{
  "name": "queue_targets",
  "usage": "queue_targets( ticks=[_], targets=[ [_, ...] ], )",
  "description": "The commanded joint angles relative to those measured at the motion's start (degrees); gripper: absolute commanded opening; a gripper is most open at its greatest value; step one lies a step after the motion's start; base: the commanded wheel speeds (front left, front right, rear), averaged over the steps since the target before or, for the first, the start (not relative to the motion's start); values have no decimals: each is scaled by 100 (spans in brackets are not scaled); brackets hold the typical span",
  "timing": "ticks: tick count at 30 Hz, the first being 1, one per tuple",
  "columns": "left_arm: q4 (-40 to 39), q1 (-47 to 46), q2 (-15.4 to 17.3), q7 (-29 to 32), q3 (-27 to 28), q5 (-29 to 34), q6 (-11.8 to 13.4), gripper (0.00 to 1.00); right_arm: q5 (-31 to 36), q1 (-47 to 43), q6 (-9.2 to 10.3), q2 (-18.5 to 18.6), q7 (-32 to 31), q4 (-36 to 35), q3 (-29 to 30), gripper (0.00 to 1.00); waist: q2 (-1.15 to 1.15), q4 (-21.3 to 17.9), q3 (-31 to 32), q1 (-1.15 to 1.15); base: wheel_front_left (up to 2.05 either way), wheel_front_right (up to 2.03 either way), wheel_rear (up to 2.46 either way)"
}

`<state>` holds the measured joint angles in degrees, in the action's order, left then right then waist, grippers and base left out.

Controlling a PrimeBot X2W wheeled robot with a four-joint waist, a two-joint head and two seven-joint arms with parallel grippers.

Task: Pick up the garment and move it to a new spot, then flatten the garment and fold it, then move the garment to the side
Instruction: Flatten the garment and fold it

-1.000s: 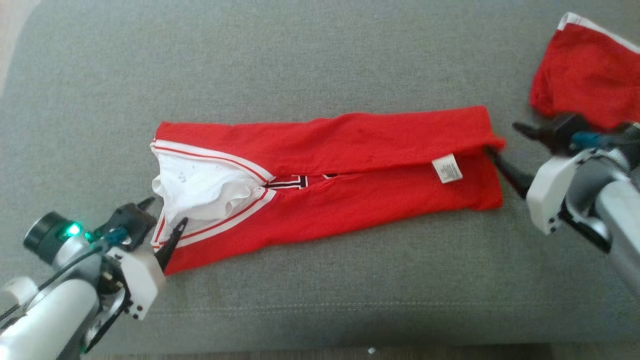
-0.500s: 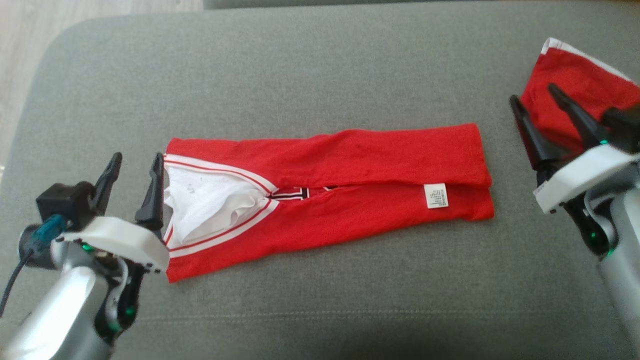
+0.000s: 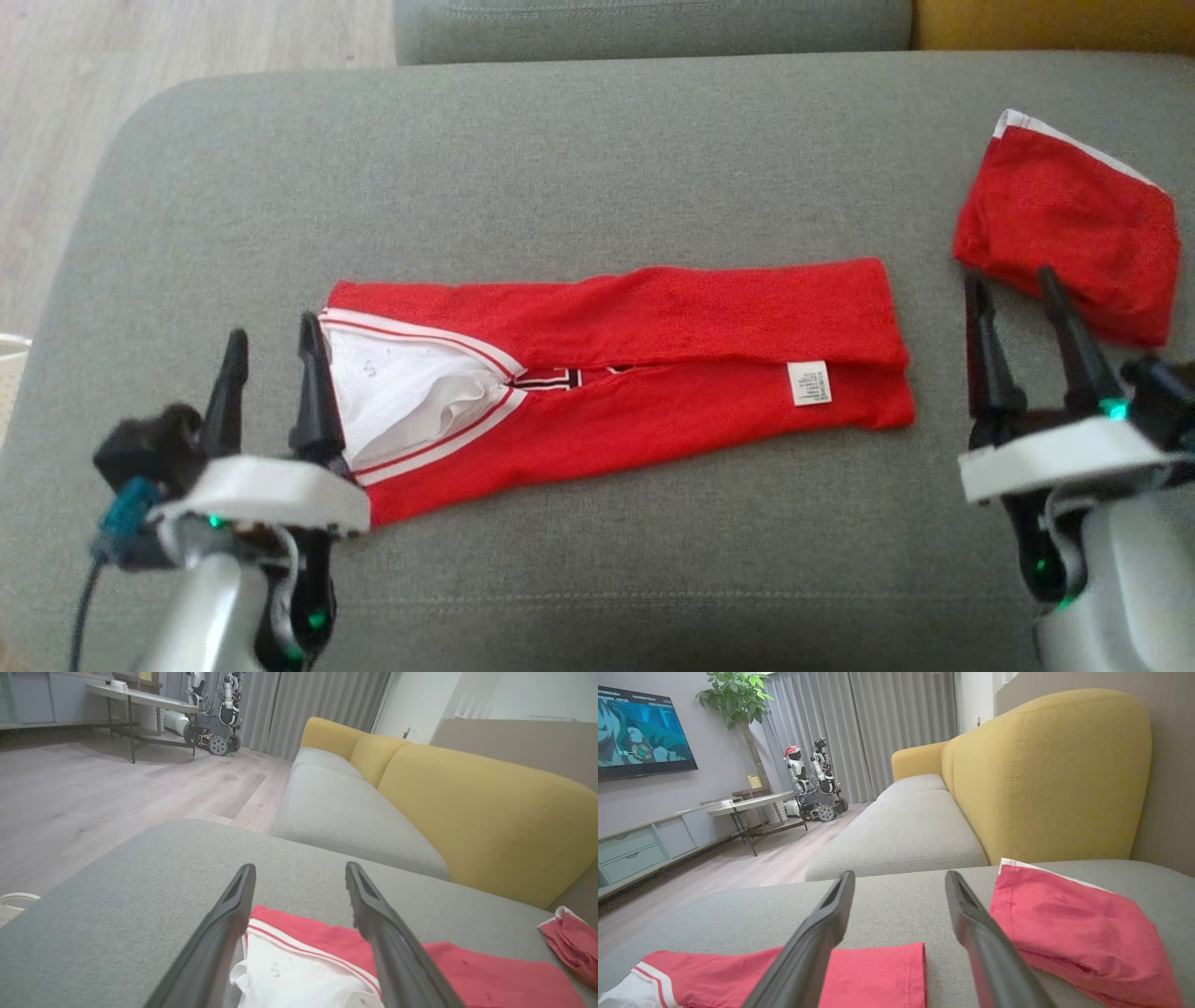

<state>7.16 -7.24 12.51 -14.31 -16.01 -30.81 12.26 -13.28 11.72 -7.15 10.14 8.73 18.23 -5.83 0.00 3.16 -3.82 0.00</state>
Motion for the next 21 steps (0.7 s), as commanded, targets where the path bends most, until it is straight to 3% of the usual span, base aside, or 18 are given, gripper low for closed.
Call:
queue_targets(
  ticks=[1, 10, 21],
  targets=[
    [-166, -145, 64, -67, 271, 142, -45, 100, 69, 27, -34, -20, 70, -231, -80, 100, 0, -8, 43, 0, 0, 0, 0],
    [2, 336, -594, -68, 898, 1090, -611, 100, 299, -388, -34, -315, 151, -268, 68, 100, 0, -52, 72, 0, 0, 0, 0],
    [170, 234, -886, -68, 1265, 1572, -1072, 100, -200, -16, -34, -568, -349, 350, 364, 100, 0, 72, -179, 0, 0, 0, 0]
  ],
)
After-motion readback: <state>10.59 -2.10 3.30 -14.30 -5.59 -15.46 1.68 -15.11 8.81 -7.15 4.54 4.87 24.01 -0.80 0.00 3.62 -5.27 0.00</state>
